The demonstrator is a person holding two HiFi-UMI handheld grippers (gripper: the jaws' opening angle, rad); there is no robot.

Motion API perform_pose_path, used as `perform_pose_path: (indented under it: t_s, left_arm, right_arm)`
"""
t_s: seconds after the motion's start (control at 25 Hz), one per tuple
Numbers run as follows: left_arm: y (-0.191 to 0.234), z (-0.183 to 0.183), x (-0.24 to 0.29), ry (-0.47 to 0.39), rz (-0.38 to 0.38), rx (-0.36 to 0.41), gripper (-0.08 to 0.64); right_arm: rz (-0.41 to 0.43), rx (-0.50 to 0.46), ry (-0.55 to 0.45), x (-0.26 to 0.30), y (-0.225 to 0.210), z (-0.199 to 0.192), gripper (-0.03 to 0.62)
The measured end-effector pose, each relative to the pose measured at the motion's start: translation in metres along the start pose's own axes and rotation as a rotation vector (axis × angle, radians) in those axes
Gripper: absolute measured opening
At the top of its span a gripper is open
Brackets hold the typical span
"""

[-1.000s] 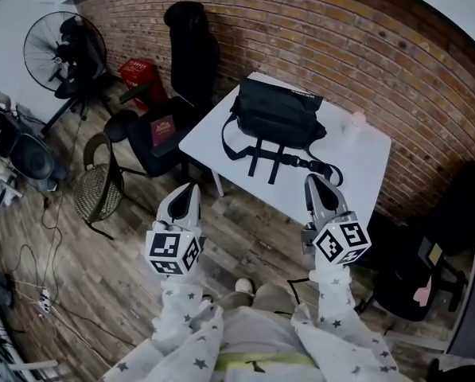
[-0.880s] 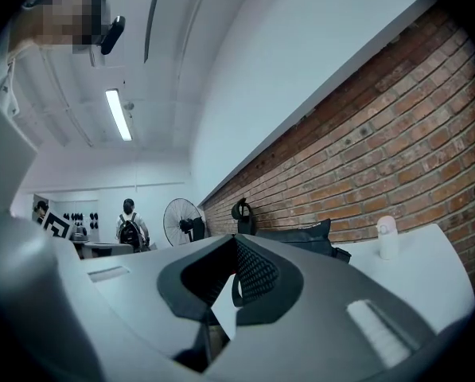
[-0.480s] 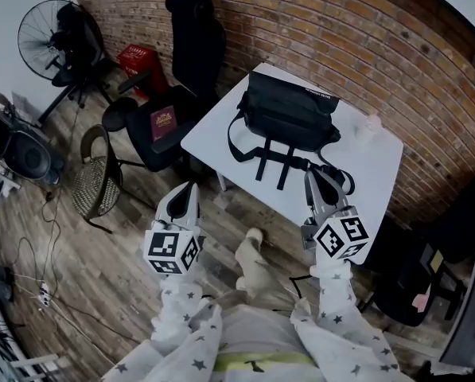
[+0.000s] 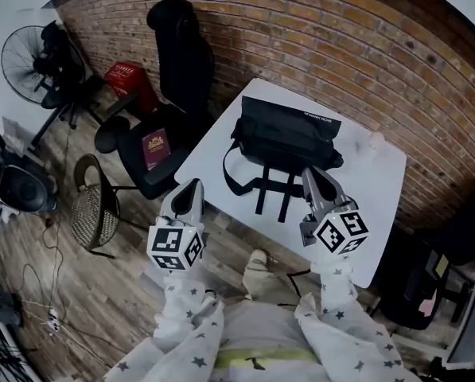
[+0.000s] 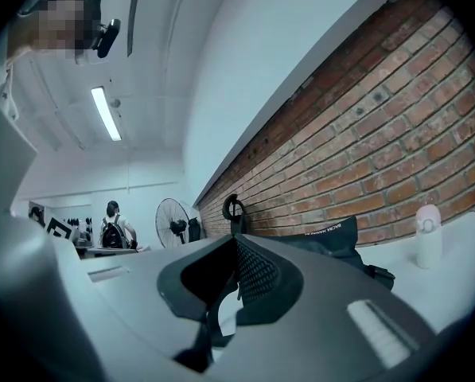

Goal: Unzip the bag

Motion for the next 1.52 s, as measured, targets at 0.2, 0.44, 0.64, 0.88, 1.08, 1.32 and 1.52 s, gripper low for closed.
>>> perform_pose_path:
  t_s: [0.2, 0.44, 0.64, 0.88, 1.08, 1.32, 1.52]
  left_arm:
    - [0.012, -0.005, 0.037, 0.039, -0.034, -0.021, -0.002]
    - [0.021, 0.001, 0.074, 0.059, -0.073, -0.018, -0.002]
    - [0.021, 0.005, 0.102, 0.073, -0.121, 0.004, -0.002]
    - [0.02, 0.002, 0.137, 0.115, -0.193, 0.033, -0.002]
    - [0.027, -0.002, 0.164, 0.148, -0.252, 0.023, -0.002]
    - [0.031, -0.002, 0.199, 0.203, -0.356, 0.047, 0.033]
    - [0.028, 0.001, 0.228, 0.222, -0.444, 0.084, 0.067]
  right_arm:
    - [-0.002, 0.016, -0.021, 0.018, -0.018, 0.006, 0.005]
    - [0.078, 0.065, 0.009, 0.048, -0.022, -0.006, 0.005]
    - [0.116, 0.072, 0.088, 0.073, -0.021, -0.028, 0.005]
    - [0.133, 0.088, 0.142, 0.097, -0.019, -0.048, 0.012]
    - [0.126, 0.119, 0.181, 0.115, -0.016, -0.069, 0.034]
    - [0.114, 0.188, 0.217, 0.143, -0.011, -0.095, 0.075]
    - [0.109, 0.215, 0.254, 0.168, -0.009, -0.115, 0.106]
Point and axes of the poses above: the fingertips, and each gripper's own axes: x forward along the fingers, y to its left, z out of its top, the point moved 4 cm from there along -x, backward along the fingers, and after that the axes turned 6 degrees about y, right-handed, at the moved point
